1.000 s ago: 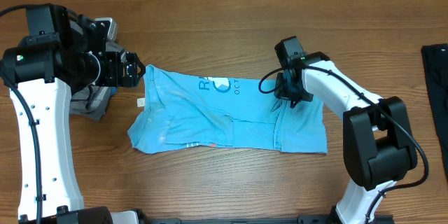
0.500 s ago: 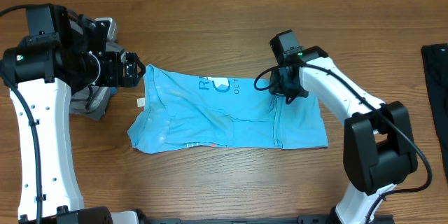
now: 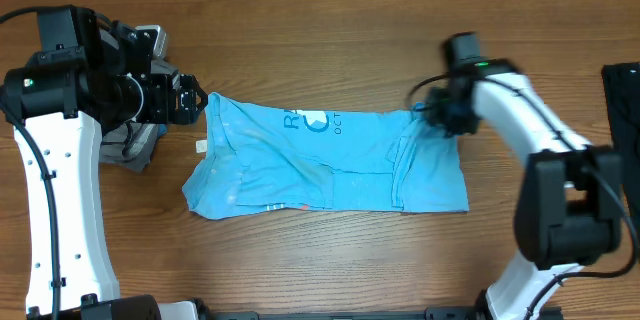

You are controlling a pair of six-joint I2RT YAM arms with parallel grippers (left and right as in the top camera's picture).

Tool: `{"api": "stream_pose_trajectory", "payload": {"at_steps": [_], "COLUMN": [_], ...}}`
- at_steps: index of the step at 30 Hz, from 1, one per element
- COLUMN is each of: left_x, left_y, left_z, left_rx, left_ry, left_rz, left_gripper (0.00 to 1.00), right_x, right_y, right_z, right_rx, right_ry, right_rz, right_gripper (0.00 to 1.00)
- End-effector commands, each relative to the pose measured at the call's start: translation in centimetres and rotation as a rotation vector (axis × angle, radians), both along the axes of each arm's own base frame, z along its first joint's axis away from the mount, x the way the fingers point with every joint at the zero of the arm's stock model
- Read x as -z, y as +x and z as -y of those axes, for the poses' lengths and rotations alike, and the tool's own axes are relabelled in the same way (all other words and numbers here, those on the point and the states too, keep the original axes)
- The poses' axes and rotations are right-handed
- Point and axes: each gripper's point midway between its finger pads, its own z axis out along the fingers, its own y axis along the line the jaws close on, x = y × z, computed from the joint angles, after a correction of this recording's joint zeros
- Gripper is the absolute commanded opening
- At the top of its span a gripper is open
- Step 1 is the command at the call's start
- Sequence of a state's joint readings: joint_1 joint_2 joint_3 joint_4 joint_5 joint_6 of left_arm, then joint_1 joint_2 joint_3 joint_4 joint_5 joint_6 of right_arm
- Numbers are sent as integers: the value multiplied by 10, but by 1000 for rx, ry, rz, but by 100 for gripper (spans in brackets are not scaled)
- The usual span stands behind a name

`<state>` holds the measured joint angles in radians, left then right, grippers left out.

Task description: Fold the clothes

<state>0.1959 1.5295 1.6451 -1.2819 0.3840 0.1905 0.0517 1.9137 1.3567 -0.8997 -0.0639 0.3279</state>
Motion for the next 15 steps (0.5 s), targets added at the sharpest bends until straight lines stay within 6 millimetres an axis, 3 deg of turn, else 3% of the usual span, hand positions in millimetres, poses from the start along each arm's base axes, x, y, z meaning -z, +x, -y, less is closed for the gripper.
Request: {"api": "stream_pose_trajectory", "payload": {"at_steps": [1,4,6,9,15], "left_x": [-3,-3,-3,-3,-3], "left_y": [2,2,2,2,2], "left_z": [1,1,1,1,1], "left_rx": [9,8,8,8,9], "left_ry": [6,6,6,6,6], "left_rz": [11,11,11,11,11], "left_gripper": [100,100,100,100,100], "right_x": [-36,-45,-42,-33,-3], "right_y": [12,8,-4,-25,-50], "right_z": [1,21,41,56,50], "right_rx": [-69,-49,17,72,92], "right_ry": [248,371,381,398,434], "right_rz": [103,123,81,16,-43], "right_gripper": [27,32,39,39,39]}}
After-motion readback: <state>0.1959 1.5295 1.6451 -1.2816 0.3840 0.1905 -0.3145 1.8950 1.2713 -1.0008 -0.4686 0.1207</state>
